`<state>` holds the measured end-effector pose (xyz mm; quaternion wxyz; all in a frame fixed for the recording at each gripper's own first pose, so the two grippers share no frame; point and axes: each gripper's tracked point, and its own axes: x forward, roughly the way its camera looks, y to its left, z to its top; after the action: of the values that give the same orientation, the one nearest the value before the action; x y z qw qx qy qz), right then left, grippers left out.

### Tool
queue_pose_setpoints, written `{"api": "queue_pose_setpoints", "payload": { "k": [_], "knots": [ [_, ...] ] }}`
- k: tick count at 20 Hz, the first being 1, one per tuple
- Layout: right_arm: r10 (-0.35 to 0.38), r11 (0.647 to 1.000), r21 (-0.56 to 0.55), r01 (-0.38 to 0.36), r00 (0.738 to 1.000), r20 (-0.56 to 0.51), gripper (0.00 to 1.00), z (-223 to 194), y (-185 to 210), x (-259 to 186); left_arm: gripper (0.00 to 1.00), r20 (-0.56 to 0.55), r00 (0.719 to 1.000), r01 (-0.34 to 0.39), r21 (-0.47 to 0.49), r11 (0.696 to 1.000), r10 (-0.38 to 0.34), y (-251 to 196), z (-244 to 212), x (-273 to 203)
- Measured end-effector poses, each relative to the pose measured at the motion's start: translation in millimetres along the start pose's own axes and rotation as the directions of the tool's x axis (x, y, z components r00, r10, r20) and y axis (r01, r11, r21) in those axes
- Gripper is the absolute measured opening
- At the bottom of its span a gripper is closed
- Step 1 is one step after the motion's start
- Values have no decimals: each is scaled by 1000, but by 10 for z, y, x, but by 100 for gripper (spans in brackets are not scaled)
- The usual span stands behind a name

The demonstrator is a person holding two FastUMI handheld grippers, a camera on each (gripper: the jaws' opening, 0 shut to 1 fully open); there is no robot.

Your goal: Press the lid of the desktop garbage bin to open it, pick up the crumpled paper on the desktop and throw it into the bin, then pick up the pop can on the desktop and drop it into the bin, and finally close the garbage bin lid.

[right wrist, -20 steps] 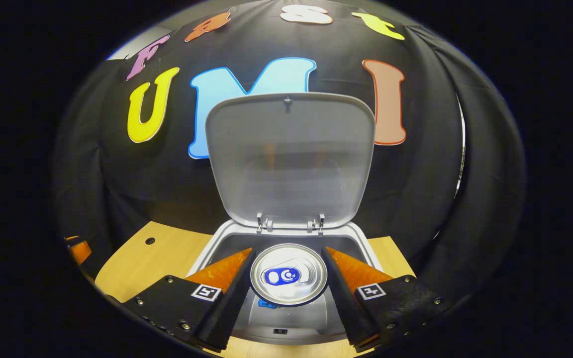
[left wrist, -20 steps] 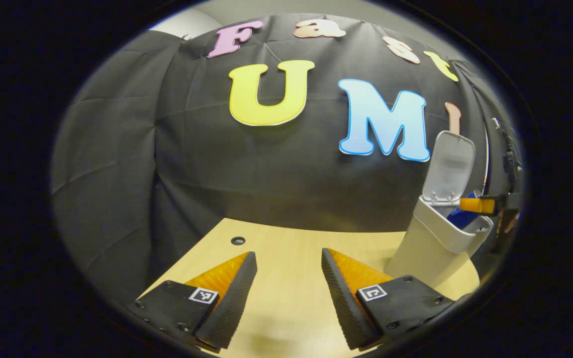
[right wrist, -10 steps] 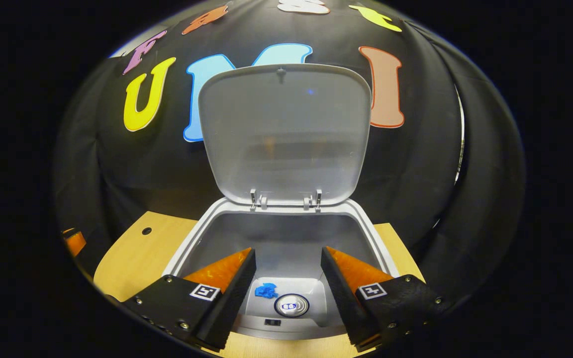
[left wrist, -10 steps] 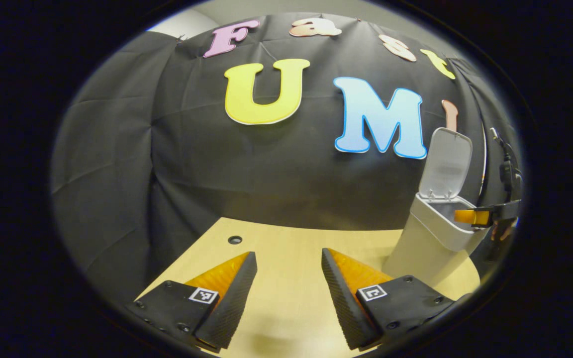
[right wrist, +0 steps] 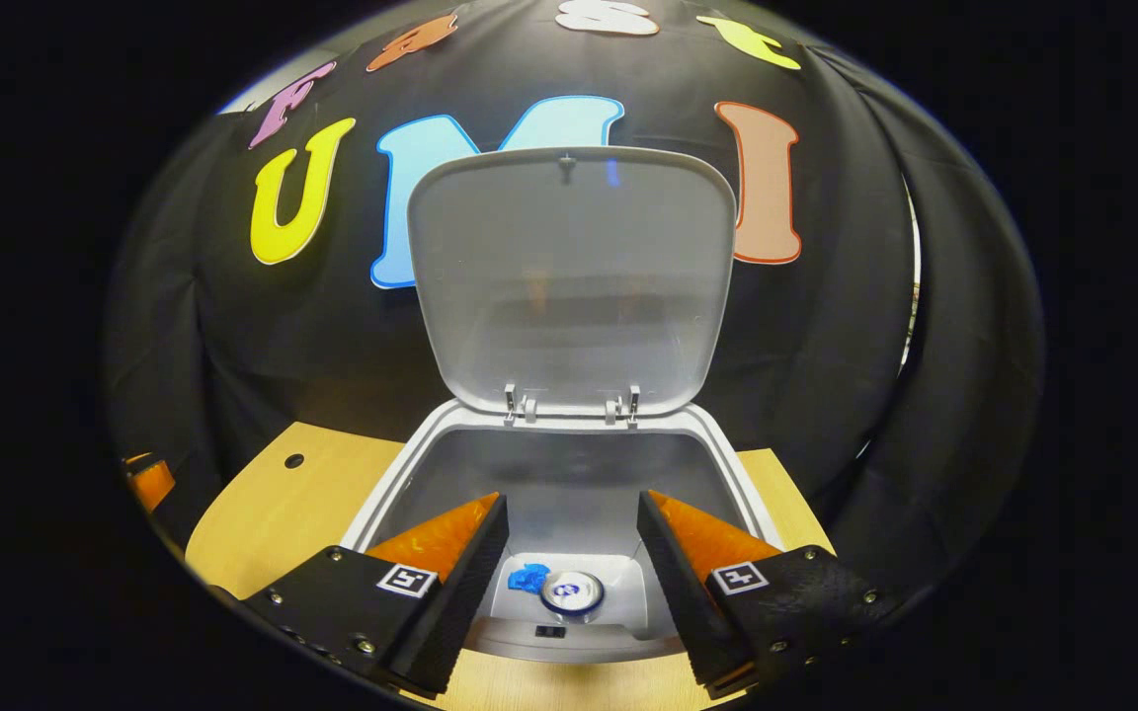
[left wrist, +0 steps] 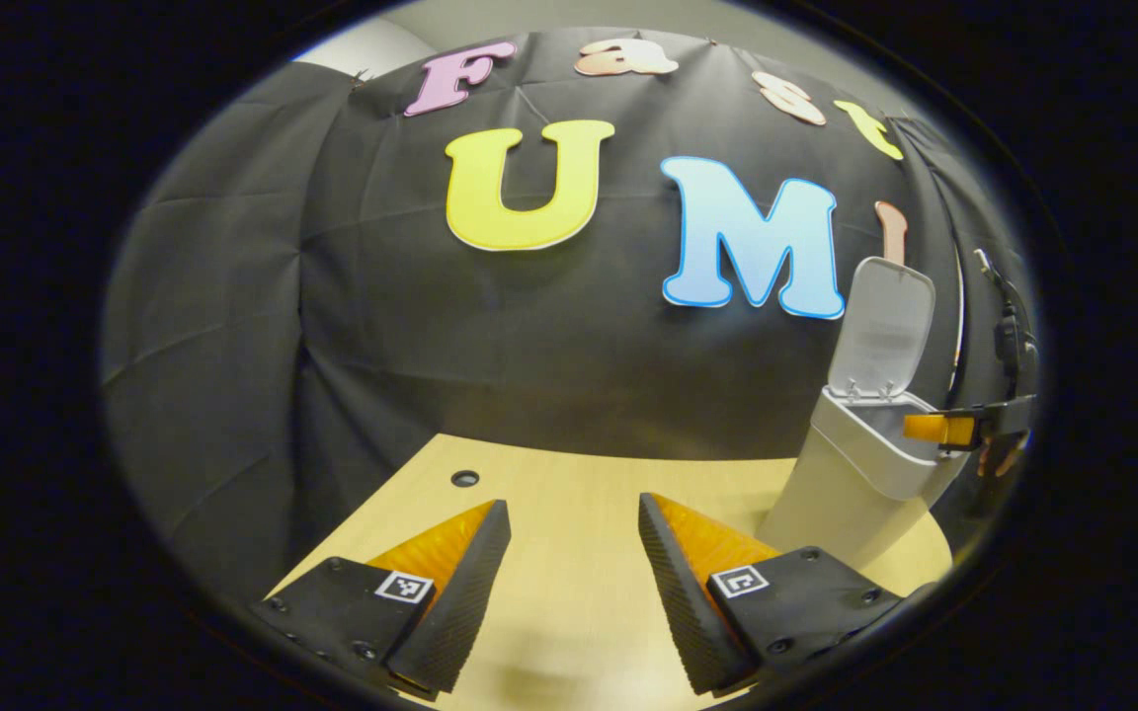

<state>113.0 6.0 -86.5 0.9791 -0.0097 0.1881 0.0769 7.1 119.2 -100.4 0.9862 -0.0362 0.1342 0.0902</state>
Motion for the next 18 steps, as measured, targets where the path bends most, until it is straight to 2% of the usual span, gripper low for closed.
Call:
{"api": "queue_pose_setpoints", "payload": {
  "k": [2, 4, 8, 11, 12, 18],
  "knots": [
    [0, 1000, -3, 0, 1000, 16, 87, 71, 8, -30, 85, -1, 1000, -1, 17, 1000, 1, -4, -6, -15],
    [-1, 1000, -4, 1, 999, 35, 88, 163, 9, -61, 89, 0, 1000, 5, 28, 1000, -5, -29, -19, -33],
    [2, 1000, -8, -1, 996, 84, 87, 405, 17, -136, 87, 1, 1000, 14, 25, 1000, -14, -44, -15, -66],
    [5, 1000, -12, -3, 993, 122, 87, 606, 17, -186, 89, 5, 1000, 18, 26, 999, -18, -39, 16, -75],
    [5, 1000, -13, -3, 991, 136, 87, 687, 13, -204, 84, 7, 1000, 19, 24, 1000, -19, -30, 34, -77],
    [9, 999, -35, -1, 972, 233, 87, 1252, -5, -316, 89, 16, 1000, 19, 22, 1000, -19, -1, 99, -91]
  ]
}}
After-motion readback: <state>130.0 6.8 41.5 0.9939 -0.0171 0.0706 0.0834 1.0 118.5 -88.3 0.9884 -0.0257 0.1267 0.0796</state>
